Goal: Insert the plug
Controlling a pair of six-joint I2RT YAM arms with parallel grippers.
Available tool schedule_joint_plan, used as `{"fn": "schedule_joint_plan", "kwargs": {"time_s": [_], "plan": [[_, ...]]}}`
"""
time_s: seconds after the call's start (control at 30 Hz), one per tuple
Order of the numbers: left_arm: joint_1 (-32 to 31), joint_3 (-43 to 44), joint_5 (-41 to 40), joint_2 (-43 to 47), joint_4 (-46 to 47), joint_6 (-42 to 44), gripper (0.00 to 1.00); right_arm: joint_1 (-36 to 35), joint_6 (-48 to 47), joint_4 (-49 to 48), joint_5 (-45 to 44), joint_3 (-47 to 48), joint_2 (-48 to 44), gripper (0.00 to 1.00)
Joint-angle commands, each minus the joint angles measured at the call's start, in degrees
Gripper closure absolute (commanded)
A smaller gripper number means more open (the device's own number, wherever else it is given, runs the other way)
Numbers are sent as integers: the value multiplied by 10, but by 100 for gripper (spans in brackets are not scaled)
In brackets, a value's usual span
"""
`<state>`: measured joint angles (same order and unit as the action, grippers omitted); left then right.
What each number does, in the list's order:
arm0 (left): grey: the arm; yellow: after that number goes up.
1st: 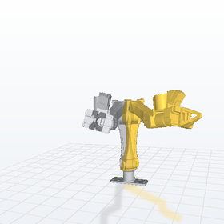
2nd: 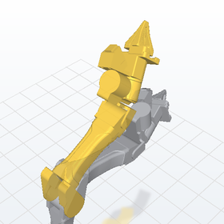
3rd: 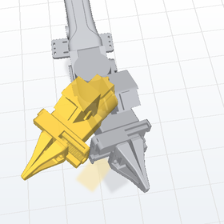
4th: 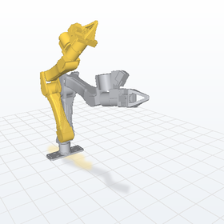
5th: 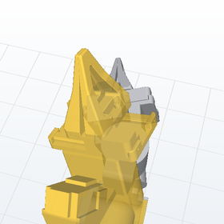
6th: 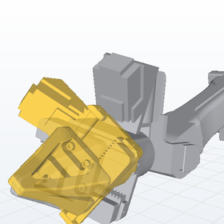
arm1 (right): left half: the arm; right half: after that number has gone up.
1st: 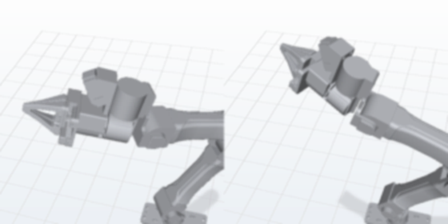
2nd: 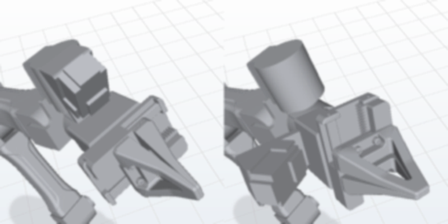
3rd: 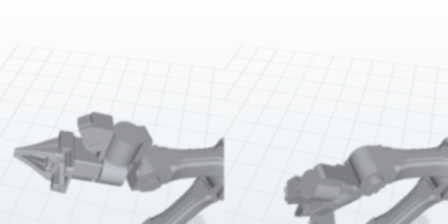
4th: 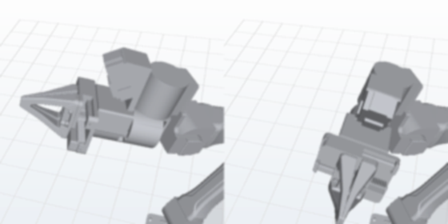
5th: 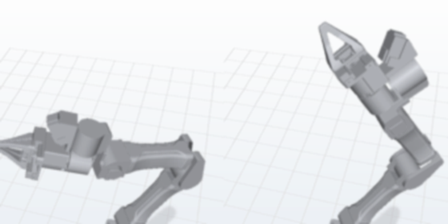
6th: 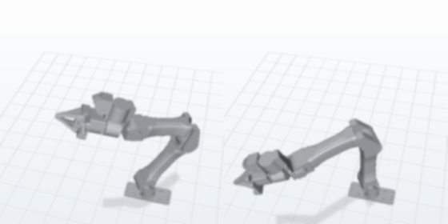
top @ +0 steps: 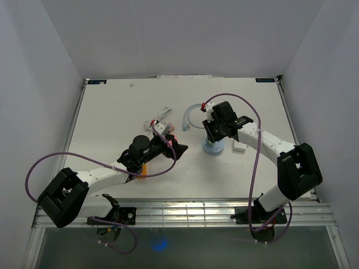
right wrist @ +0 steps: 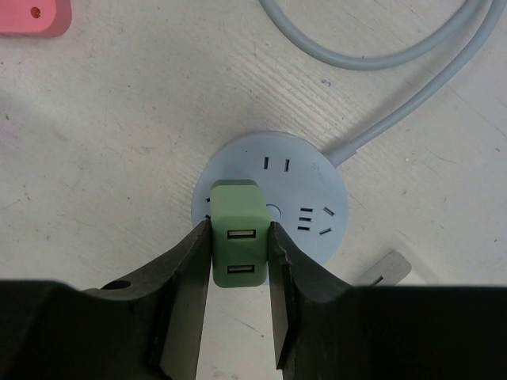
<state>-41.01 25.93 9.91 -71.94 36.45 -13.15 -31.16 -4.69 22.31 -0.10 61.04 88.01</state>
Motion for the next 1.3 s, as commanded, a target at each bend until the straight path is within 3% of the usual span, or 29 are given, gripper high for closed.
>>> {"fn": "schedule_joint_plan", "kwargs": {"time_s": [0.0,1.0,1.27], "plan": [[0,11,9,3,-3,-1,2,-3,-1,-10,-17,1,-6,92],[0,16,18,2,-7,-2,2,-2,6,2,-63,6,-40,92],[-1,21,27,-10,-7,-4,2,9,-58,-2,-22,-23,-83,92]]}}
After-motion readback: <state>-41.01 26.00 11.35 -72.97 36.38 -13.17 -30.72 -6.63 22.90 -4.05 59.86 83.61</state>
